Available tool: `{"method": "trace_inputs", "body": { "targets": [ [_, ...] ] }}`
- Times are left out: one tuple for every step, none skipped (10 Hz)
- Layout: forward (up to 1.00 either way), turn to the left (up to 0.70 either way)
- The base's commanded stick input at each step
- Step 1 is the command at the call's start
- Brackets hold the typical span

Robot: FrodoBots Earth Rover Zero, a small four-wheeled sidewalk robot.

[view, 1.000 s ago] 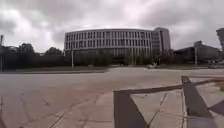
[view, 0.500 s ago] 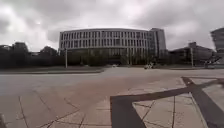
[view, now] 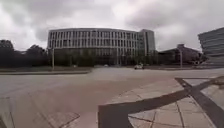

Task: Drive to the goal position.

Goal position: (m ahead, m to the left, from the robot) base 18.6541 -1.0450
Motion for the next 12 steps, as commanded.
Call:
{"method": "trace_inputs", "body": {
  "targets": [
    [0.85,-0.15],
    [0.85,-0.03],
    [0.85,-0.06],
    [0.85,-0.26],
    [0.85,-0.14],
    [0.85,0.00],
    [0.85,0.00],
    [0.85,-0.03],
    [0.85,-0.23],
    [0.85,-0.05],
    [0.85,0.00],
    [0.85,0.00]
  ]
}}
